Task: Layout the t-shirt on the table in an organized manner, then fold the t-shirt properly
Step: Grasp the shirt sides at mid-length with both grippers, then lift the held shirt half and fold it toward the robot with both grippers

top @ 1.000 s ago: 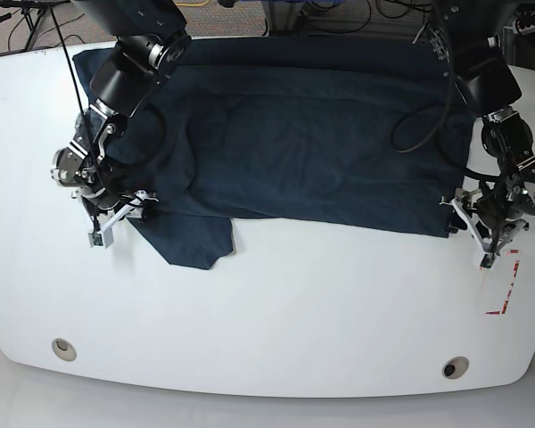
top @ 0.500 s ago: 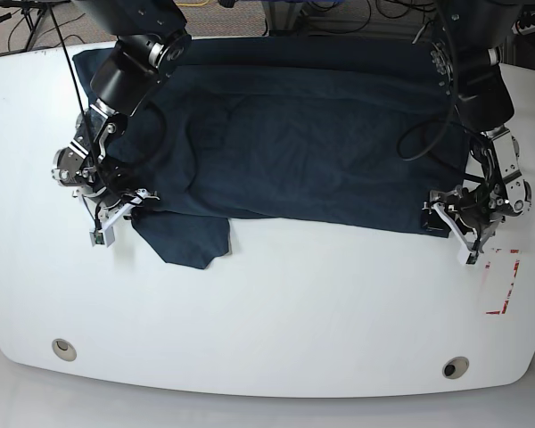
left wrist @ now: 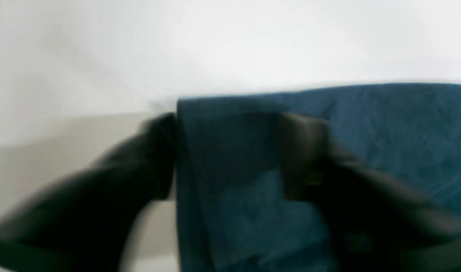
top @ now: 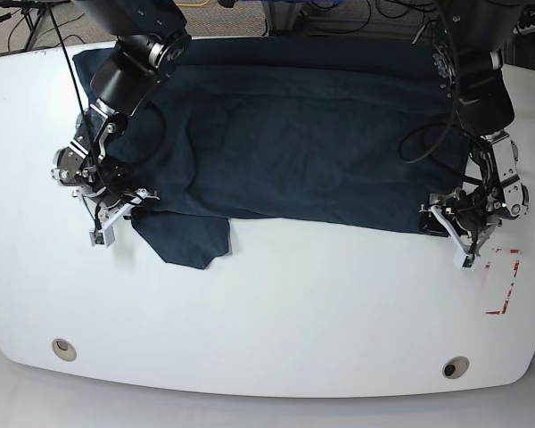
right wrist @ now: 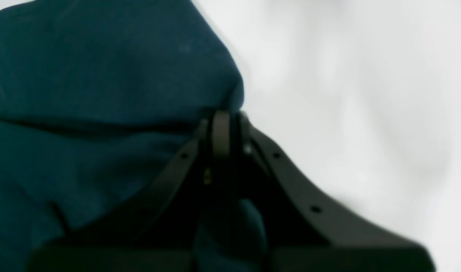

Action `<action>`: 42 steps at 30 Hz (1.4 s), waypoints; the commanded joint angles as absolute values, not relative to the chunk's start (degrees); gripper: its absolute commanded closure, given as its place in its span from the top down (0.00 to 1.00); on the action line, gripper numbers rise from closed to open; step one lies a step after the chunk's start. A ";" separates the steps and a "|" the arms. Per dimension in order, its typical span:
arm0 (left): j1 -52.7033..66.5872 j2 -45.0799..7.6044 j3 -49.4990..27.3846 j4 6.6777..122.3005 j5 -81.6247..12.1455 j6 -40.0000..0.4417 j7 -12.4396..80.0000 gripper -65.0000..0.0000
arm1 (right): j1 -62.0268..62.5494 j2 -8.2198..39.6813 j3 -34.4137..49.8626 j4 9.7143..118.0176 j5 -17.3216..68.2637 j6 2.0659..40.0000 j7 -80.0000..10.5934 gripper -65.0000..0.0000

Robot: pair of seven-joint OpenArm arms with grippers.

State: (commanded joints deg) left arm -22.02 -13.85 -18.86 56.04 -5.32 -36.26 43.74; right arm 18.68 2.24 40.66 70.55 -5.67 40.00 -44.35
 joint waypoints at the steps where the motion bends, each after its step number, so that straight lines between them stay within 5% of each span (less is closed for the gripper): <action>1: -22.02 -13.85 -18.86 55.78 -5.32 -36.26 43.74 0.11 | 18.68 2.24 40.66 70.55 -5.67 40.00 -44.35 0.02; 3: -22.02 -13.85 -18.77 55.16 -5.32 -36.26 43.74 0.00 | 18.68 2.24 40.66 70.64 -5.67 40.00 -44.35 0.00; 21: -22.11 -13.85 -18.86 62.99 -5.67 -36.62 44.26 0.00 | 18.86 2.15 40.22 81.63 -6.20 40.00 -49.71 0.00; 29: -22.11 -13.76 -19.03 71.08 -5.67 -39.96 51.03 0.00 | 17.27 2.24 40.22 91.47 -5.76 40.00 -56.84 0.00; 42: -16.75 -13.67 -19.12 87.60 -5.76 -40.00 60.00 0.00 | 9.54 2.15 40.22 109.76 -5.49 40.00 -65.98 0.00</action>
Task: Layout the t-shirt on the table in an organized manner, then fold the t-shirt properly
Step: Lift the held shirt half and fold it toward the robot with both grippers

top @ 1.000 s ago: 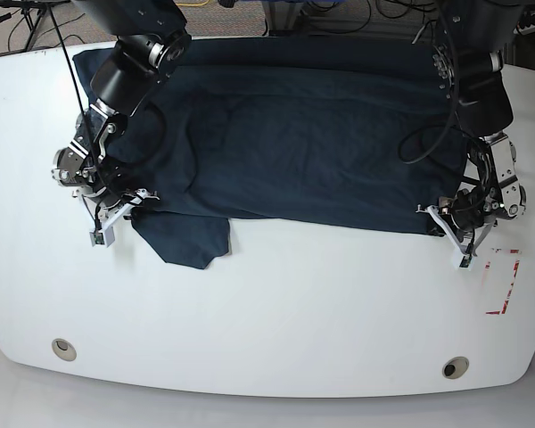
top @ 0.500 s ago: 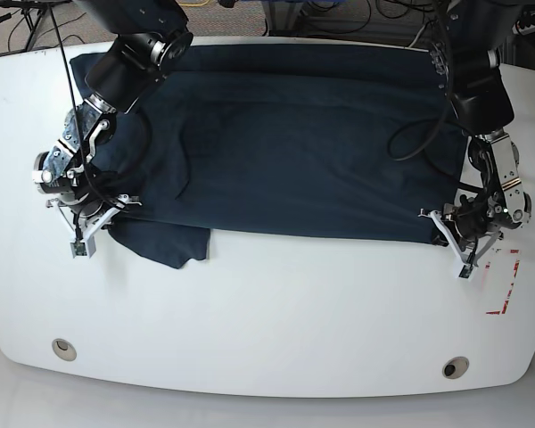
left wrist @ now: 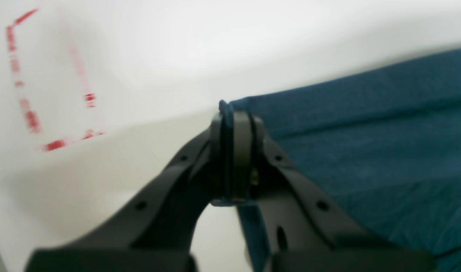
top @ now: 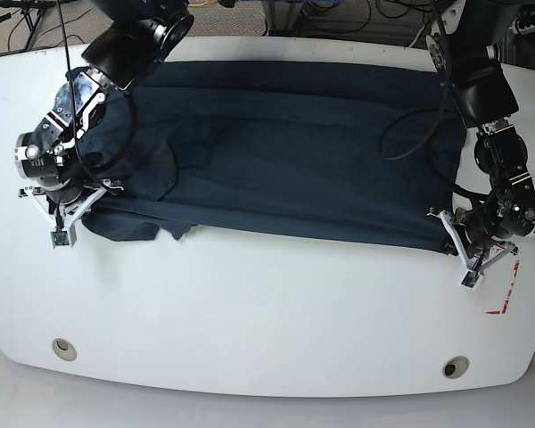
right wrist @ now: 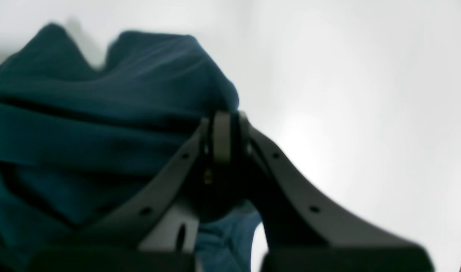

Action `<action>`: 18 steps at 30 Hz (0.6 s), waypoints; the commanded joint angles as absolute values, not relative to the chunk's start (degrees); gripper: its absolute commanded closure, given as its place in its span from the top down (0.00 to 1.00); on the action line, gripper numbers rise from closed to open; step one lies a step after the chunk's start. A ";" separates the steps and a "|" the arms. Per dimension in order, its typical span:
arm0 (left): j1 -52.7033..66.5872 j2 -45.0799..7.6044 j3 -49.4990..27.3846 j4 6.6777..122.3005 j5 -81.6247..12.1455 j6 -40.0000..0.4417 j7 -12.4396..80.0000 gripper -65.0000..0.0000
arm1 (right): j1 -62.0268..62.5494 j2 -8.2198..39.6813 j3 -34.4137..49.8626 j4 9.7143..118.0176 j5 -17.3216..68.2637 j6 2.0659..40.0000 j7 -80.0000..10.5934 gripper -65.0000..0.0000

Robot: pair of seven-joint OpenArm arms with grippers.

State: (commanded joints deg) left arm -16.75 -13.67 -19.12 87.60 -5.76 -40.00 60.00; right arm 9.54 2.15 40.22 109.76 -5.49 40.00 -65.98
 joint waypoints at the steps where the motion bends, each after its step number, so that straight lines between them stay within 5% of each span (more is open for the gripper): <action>1: -16.22 -13.67 -19.12 88.57 -5.76 -40.00 60.26 0.00 | 9.01 2.15 40.22 110.73 -5.49 40.00 -66.59 0.00; 18: -3.12 -13.58 -19.03 102.90 -5.76 -40.00 65.01 0.00 | -2.07 1.98 40.31 116.09 -5.58 40.00 -73.71 0.00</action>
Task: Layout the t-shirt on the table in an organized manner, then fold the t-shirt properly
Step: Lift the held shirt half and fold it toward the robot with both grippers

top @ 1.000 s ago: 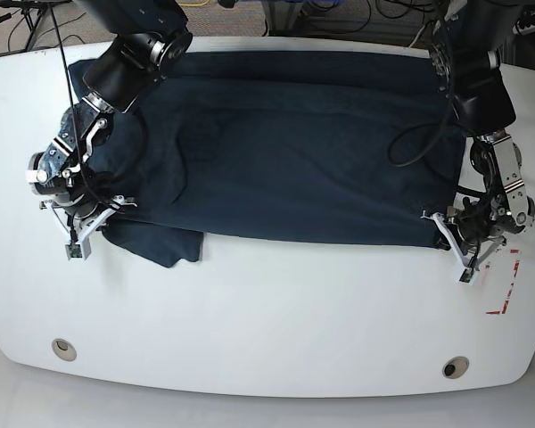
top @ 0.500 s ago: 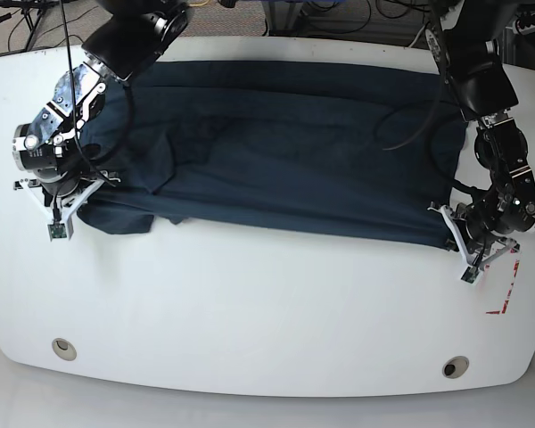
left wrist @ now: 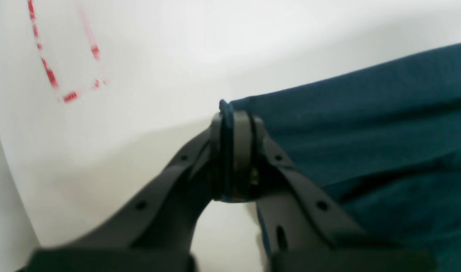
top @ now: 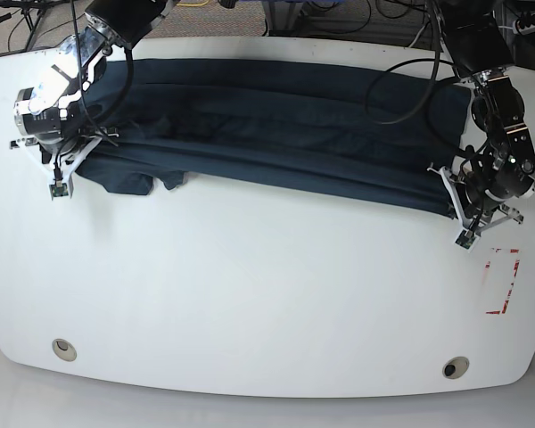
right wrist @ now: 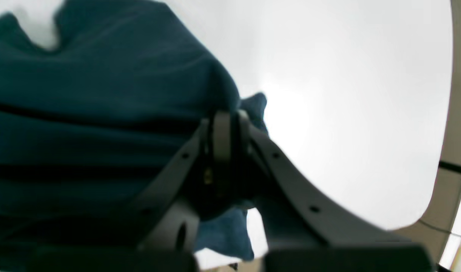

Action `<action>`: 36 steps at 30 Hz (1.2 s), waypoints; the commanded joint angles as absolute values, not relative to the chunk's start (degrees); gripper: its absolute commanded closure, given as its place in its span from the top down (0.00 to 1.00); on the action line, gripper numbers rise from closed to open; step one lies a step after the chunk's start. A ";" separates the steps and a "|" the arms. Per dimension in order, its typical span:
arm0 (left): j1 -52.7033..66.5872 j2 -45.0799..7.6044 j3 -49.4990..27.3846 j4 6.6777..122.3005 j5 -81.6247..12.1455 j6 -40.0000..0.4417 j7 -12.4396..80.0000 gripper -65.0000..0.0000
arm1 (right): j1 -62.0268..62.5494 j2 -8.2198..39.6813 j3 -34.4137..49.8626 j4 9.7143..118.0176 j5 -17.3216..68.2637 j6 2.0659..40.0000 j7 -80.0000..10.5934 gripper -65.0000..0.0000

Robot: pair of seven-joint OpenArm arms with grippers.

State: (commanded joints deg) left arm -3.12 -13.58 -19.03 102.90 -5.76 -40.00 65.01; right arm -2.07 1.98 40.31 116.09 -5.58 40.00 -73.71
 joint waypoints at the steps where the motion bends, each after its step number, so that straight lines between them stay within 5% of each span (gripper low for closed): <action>1: -2.59 -13.49 -19.03 103.25 -5.76 -40.00 65.01 0.00 | -2.51 1.98 40.31 116.09 -5.58 40.00 -73.71 0.00; 17: 6.11 -13.67 -19.12 105.01 -5.76 -40.00 65.01 0.00 | -8.57 2.42 40.84 116.88 4.44 40.00 -79.16 0.00; 36: 11.82 -13.85 -19.12 104.66 -5.23 -40.00 65.01 0.05 | -12.35 2.07 40.75 116.44 4.00 40.00 -78.99 0.01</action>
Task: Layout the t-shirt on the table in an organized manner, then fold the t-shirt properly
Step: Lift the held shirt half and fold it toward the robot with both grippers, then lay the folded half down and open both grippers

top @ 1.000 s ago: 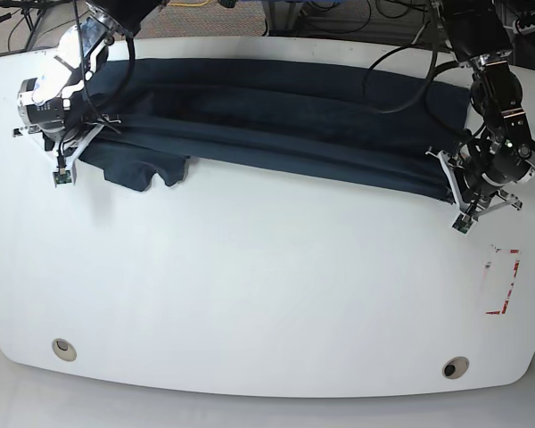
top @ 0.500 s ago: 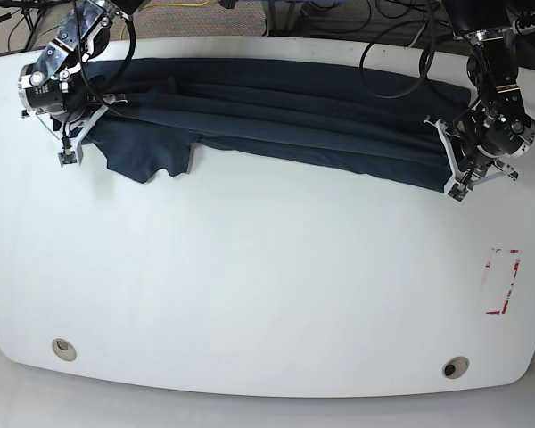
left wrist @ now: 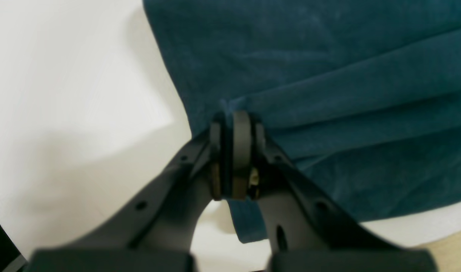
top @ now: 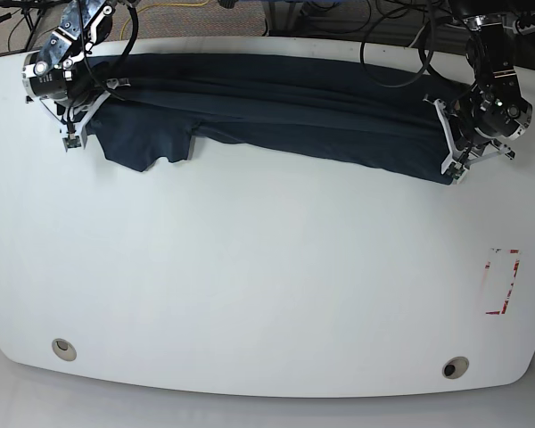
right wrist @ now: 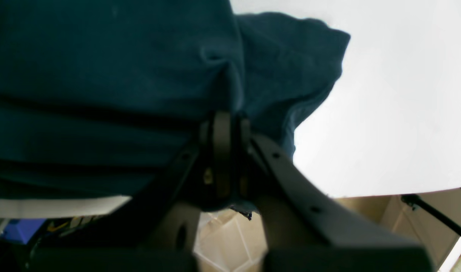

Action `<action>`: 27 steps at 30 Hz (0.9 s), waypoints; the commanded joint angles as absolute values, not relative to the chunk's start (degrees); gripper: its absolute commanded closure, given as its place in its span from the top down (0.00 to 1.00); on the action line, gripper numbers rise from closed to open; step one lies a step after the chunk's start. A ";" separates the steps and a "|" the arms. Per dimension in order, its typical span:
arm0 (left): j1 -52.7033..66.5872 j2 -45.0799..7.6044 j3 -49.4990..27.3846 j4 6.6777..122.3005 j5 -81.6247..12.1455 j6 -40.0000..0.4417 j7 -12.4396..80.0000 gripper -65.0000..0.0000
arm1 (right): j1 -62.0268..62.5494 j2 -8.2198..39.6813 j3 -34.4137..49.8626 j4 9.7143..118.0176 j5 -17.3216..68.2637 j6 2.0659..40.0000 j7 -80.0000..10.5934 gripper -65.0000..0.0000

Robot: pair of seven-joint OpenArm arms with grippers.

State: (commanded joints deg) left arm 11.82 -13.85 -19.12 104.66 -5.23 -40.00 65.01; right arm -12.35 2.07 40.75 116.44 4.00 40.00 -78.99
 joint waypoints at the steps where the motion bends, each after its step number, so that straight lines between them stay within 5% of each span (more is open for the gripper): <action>1: 12.00 -13.85 -19.12 104.66 -5.23 -40.00 65.01 0.10 | -12.44 2.07 40.75 116.44 4.00 40.00 -78.99 0.04; 6: 12.00 -13.93 -19.12 104.66 -5.23 -40.00 66.59 0.43 | -12.79 2.07 40.75 116.44 4.00 40.00 -78.90 0.38; 11: 11.65 -13.93 -19.12 105.36 -5.67 -40.00 68.44 0.56 | -12.53 1.98 40.84 116.70 5.41 40.00 -77.49 0.62; 19: 8.31 -13.49 -23.08 113.01 -8.13 -40.00 74.15 0.55 | -12.18 1.98 40.84 116.53 19.56 40.00 -72.04 0.57; 27: 4.26 -13.32 -26.24 112.31 -12.18 -40.00 79.69 0.54 | -11.56 0.92 40.75 115.65 22.99 40.00 -71.78 0.57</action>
State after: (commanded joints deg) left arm 4.26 -13.32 -26.24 112.31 -12.18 -40.00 79.69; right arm -11.56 0.92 40.75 115.65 22.99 40.00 -71.78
